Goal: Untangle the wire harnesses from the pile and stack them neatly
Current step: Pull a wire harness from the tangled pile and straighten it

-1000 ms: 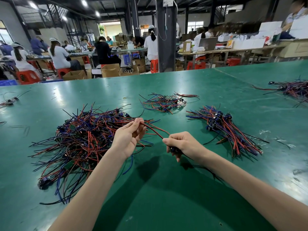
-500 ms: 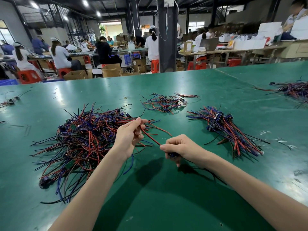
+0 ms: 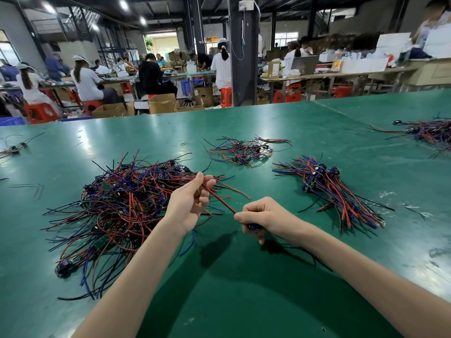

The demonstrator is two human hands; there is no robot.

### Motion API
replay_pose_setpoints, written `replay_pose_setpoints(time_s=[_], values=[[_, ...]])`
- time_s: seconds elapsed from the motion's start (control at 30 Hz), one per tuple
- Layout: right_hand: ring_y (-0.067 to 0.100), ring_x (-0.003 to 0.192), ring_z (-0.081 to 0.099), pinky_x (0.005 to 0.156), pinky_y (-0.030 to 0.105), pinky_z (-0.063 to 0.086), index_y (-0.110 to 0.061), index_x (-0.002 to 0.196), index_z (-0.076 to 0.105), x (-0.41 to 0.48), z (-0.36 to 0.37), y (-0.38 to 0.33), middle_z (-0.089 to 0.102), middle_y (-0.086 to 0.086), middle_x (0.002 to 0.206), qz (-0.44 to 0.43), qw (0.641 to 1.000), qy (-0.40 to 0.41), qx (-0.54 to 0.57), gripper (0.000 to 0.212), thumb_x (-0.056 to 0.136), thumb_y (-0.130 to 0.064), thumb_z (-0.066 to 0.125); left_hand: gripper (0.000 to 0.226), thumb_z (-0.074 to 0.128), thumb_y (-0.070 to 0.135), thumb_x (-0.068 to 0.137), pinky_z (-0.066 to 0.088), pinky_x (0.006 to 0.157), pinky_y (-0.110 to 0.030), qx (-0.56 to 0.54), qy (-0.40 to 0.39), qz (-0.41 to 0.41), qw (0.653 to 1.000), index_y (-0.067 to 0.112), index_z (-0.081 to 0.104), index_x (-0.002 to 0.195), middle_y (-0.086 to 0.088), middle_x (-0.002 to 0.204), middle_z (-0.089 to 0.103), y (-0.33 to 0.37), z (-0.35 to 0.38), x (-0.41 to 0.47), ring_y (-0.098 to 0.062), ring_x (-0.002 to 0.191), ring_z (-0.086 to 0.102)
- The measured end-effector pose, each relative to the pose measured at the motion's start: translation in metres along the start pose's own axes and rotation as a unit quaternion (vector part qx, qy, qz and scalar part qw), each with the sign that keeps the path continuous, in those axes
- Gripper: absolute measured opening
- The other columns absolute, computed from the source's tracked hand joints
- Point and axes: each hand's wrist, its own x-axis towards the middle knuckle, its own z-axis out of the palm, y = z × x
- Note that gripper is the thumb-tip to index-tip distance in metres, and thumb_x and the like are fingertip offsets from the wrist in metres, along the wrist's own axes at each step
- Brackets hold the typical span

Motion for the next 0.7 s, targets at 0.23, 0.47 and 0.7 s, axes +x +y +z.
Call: replay_pose_setpoints(time_s=[0.23,0.47,0.7], values=[[0.007,0.04,0.046,0.039,0.021,0.044,-0.01,0.059,0.06,0.001,0.0,0.0,0.055,-0.006,0.048,0.002,1.0,0.001,-0.006,0.033,0.091,-0.017,0.061,0.02,0.059,0.024,0.09,0.03,0.033,-0.009,-0.038,-0.016,-0.023,0.999,0.005,0.064,0.085,0.003,0.056,0.053,0.002,0.0,0.003,-0.001,0.038,0.037],[0.011,0.039,0.045,0.037,0.021,0.044,-0.018,0.051,0.061,0.003,0.0,0.004,0.054,0.017,0.066,0.005,1.0,-0.008,-0.022,0.039,0.09,-0.018,0.062,0.033,0.063,0.023,0.09,0.031,0.043,-0.015,0.359,0.016,0.182,0.915,-0.005,0.07,0.075,0.014,0.048,0.057,-0.001,-0.008,0.004,0.004,0.04,0.045],[0.013,0.042,0.043,0.038,0.022,0.045,-0.019,0.052,0.061,0.004,0.003,0.006,0.053,0.016,0.064,0.006,0.999,-0.016,-0.029,0.038,0.089,-0.021,0.063,0.037,0.066,0.025,0.088,0.043,0.068,-0.016,0.475,0.018,0.239,0.847,0.001,0.069,0.06,0.017,0.054,0.065,-0.001,-0.015,0.009,0.006,0.061,0.06]])
